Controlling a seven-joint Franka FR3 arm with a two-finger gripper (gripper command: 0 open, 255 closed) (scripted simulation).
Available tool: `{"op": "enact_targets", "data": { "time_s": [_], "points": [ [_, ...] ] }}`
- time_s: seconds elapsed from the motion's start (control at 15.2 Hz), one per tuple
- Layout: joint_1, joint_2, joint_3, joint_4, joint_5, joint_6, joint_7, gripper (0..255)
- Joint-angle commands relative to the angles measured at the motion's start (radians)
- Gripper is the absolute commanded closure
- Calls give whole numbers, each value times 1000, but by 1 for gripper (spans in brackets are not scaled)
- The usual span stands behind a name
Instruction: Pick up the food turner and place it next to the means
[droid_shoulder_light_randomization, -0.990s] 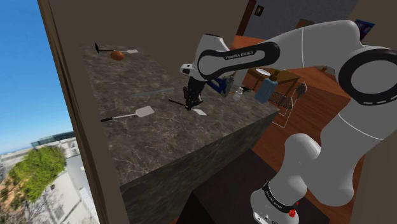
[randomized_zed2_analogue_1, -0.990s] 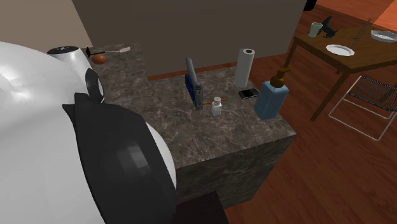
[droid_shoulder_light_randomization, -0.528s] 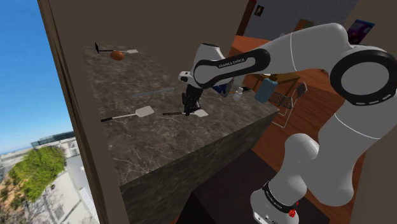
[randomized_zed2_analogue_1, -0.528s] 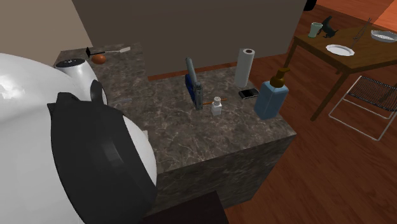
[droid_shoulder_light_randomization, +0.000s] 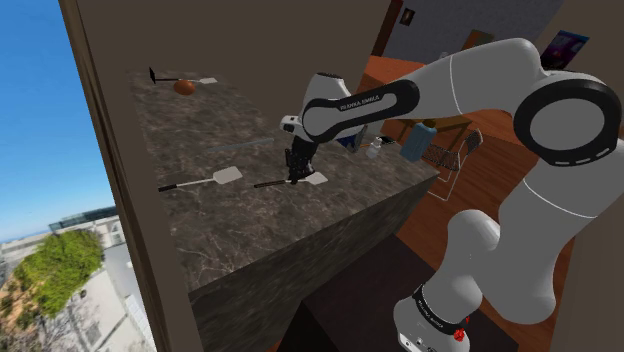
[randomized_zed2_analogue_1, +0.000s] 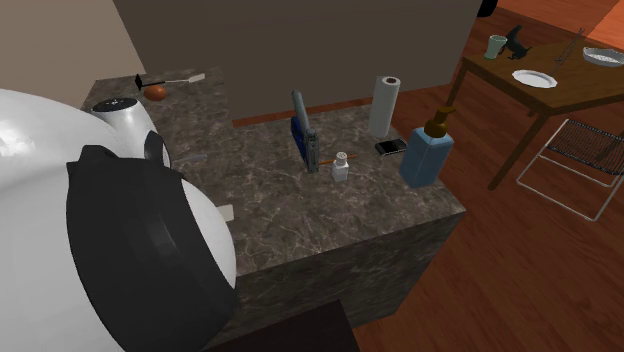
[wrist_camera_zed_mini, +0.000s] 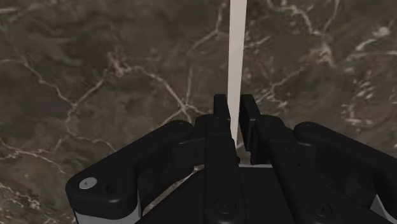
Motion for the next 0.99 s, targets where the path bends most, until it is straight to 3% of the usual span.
{"op": "enact_targets", "data": {
  "time_s": [0.0,0.07,0.4,0.66,0.92],
  "points": [
    [0,0,0,0,0,0,0,255],
    [0,0,0,0,0,0,0,0],
    [0,0,0,0,0,0,0,0],
    [8,-87,-9,54,-81,-116,57,0],
    [7,-87,-8,54,-81,-116,57,0]
  ]
}}
